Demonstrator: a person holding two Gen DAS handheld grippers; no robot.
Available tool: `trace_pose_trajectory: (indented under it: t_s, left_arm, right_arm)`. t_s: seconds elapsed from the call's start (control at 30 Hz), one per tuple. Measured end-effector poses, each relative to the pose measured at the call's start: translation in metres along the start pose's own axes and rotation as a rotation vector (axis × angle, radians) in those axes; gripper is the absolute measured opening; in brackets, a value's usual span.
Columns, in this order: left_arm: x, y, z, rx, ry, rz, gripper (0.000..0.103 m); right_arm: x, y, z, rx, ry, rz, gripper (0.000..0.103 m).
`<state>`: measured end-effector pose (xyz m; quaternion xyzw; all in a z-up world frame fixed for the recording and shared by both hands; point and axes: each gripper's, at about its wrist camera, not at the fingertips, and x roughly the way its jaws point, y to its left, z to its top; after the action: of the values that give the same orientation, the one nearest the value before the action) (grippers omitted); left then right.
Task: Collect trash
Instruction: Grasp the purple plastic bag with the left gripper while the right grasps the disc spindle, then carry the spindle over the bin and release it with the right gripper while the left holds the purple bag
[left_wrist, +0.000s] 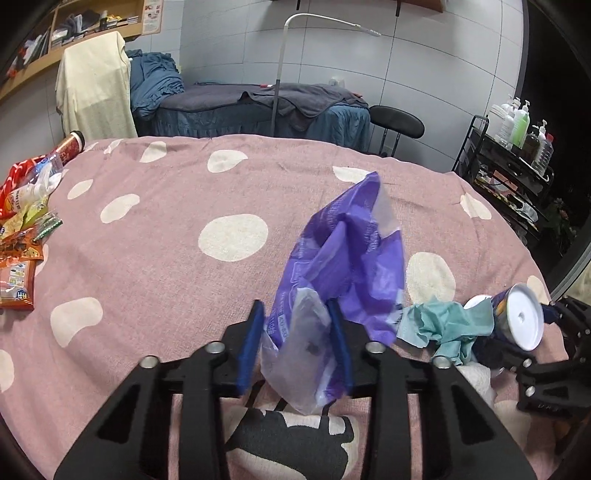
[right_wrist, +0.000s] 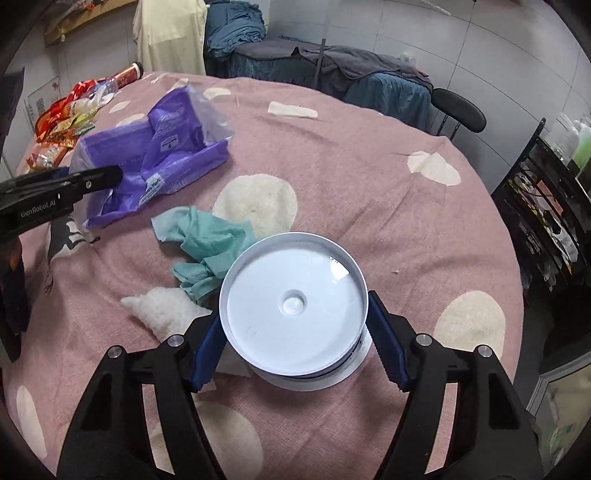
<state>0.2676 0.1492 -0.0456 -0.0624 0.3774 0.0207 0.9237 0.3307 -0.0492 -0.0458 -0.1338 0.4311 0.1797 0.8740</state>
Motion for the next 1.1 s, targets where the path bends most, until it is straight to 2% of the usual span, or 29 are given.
trace_pose_trajectory:
  t_s: [0.17,0.37,0.63,0.8,1.1]
  left_arm:
    - [-0.015,-0.002,-0.002,-0.007,-0.036,-0.011,0.028]
    - [-0.048,-0.006,-0.007,-0.044,-0.102,-0.046,0.027]
    - [-0.085,-0.028,-0.023,-0.068,-0.168,-0.094,0.027]
    - [-0.101,-0.043,-0.031,-0.065,-0.189,-0.130,0.027]
    - [-0.115,-0.082,-0.046,-0.020,-0.198,-0.212,0.028]
  right_arm:
    - [-0.022,-0.016,-0.007,0.093,-0.062,-0.005,0.071]
    - [-0.062,-0.039,-0.027,0.191,-0.131,0.004,0.071]
    - [-0.102,-0.050,-0.063,0.265,-0.205,-0.008,0.071]
    - [-0.123,-0.066,-0.090,0.342,-0.246,0.001,0.071]
    - [-0.155,-0.091,-0.138,0.439,-0.270,-0.036,0.071]
